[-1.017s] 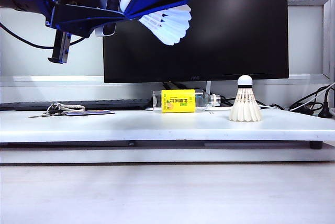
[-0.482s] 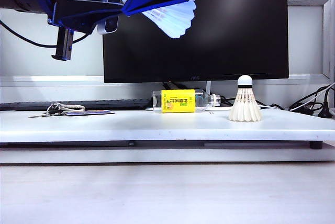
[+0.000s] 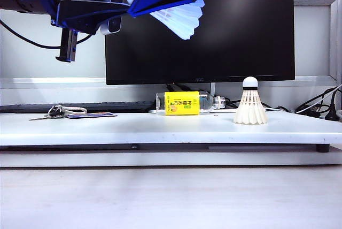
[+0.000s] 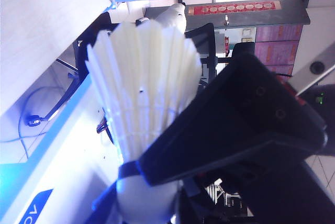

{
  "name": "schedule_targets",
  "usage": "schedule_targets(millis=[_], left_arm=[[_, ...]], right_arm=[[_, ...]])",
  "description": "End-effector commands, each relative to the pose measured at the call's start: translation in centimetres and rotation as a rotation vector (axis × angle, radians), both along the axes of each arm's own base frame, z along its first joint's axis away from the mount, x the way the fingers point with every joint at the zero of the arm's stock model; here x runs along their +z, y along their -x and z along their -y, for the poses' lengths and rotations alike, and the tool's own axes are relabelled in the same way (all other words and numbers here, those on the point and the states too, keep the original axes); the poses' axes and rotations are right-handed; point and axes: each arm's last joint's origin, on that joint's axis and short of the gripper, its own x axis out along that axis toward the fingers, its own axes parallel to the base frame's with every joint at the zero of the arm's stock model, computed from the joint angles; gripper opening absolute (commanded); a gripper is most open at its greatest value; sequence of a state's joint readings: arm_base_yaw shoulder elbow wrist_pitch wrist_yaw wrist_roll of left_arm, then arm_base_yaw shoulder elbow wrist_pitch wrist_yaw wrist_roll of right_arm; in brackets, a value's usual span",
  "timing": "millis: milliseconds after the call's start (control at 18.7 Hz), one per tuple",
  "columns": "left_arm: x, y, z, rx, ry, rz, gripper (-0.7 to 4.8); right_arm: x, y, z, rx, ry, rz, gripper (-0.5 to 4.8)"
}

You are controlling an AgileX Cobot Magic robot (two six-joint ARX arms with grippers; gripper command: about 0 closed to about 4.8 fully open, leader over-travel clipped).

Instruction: Stack the badminton balls on the table vertically.

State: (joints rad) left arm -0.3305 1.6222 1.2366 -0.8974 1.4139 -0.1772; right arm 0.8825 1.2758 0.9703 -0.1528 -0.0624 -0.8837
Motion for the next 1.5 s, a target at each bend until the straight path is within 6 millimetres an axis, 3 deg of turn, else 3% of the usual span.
schedule_targets(millis=[54,161,321,428,696,857,910,1017,1285,1499], left_arm=[[0.7,0.2,0.0,-0.024,0.079,0.005,0.96],[0.8,0.1,0.0,-0.034,0.111,0.007,1.27],[0.9,0.1,0.0,-0.037,0.121,0.013,1.27],[0.9,-0.1,0.1,-0.037,0.123,0.035,1.27],[0.9,-0.9,0.3,-0.013,0.081,0.223,1.26],[0.4,-1.1,0.3,0.02,-0.06,0.404,1.26],[0.4,-1.2,0.2,0.025,-0.124,0.499,1.26],[0.8,-1.1,0.0,0.037,-0.191,0.609,1.26],[3.1,-1.6,0.1,0.132,-0.195,0.818,1.25],[3.3,-2.4,0.3,0.241,-0.341,0.898,1.25]], right_arm=[[-0.6,-0.2,0.3,-0.052,0.04,-0.021,1.66],[-0.6,-0.3,0.3,-0.052,0.039,-0.021,1.66],[-0.7,-0.4,0.1,-0.052,0.037,-0.019,1.65],[-0.7,-0.8,0.4,-0.068,0.035,-0.018,1.37],[-0.3,-3.5,2.7,-0.22,-0.05,-0.035,1.38],[0.8,-5.4,4.2,-0.352,-0.271,-0.098,1.38],[1.4,-6.7,5.8,-0.408,-0.435,-0.178,1.38],[1.8,-7.9,7.8,-0.459,-0.549,-0.236,1.38],[2.0,-9.6,11.2,-0.504,-0.664,-0.305,1.38],[1.0,-10.9,12.4,-0.511,-0.717,-0.37,1.38]])
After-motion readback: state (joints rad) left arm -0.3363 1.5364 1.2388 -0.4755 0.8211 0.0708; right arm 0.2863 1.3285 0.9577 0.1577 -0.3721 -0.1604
